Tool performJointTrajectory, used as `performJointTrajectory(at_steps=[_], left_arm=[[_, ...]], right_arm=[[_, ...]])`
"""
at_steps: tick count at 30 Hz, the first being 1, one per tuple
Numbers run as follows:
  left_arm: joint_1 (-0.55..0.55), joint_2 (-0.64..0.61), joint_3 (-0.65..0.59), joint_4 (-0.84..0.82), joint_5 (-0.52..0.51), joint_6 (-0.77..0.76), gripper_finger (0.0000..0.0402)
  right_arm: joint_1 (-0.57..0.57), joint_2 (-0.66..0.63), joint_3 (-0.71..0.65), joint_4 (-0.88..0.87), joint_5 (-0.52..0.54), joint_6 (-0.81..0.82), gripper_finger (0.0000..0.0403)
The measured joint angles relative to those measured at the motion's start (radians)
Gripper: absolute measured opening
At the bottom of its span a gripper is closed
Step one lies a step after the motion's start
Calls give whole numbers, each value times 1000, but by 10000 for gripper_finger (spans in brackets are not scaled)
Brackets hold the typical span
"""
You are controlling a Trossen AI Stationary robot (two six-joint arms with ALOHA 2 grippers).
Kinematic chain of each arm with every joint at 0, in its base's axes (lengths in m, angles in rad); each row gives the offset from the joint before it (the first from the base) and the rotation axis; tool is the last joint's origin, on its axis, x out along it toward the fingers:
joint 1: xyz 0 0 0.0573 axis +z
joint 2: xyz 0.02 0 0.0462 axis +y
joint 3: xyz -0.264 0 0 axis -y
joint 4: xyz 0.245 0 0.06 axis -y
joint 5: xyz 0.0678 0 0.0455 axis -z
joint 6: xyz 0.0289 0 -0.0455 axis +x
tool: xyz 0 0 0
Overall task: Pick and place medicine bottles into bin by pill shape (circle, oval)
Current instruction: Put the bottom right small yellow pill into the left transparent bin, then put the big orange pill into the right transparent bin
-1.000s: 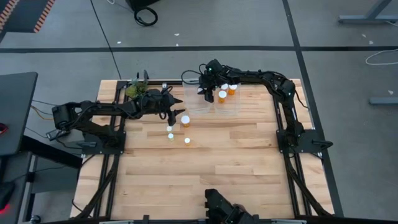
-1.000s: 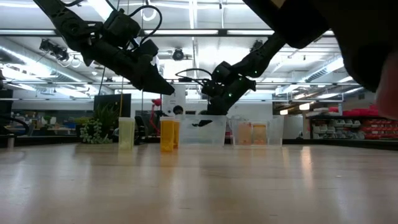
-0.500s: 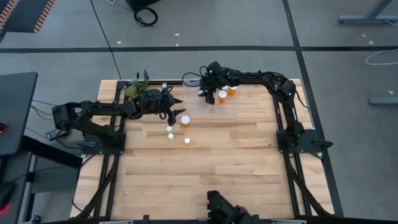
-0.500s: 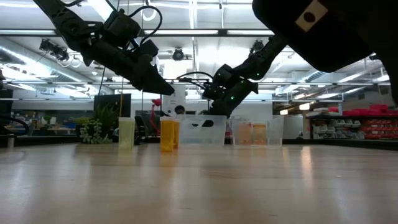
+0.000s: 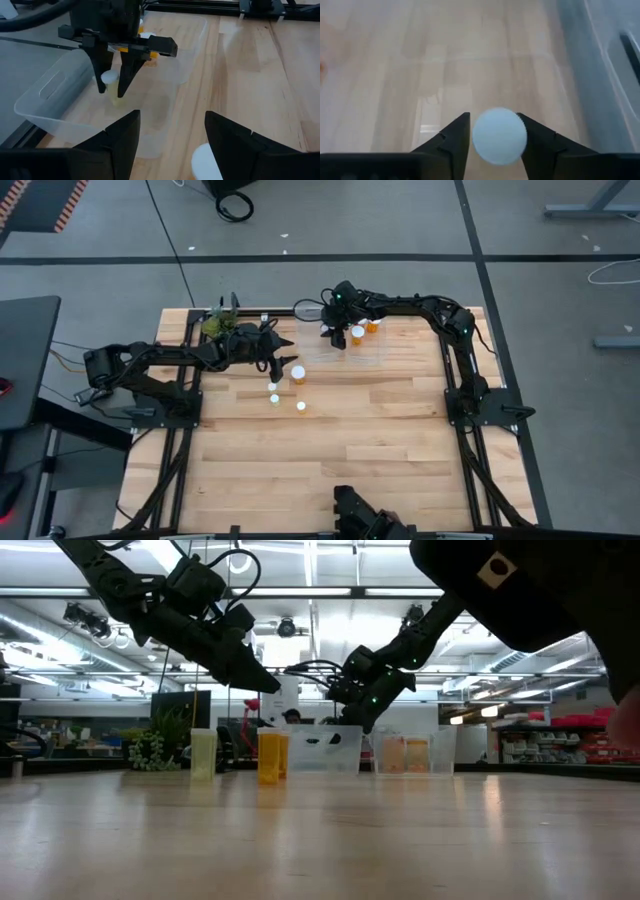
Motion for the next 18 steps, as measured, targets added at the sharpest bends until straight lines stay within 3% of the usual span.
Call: performJointTrajectory(at_steps=[8,18], left_arm=[[0,0,0,-1,0,0,231],[0,0,0,0,0,1,231]], right_arm=[[0,0,0,5,20,-1,207],[1,-26,27,-9,28,-2,214]])
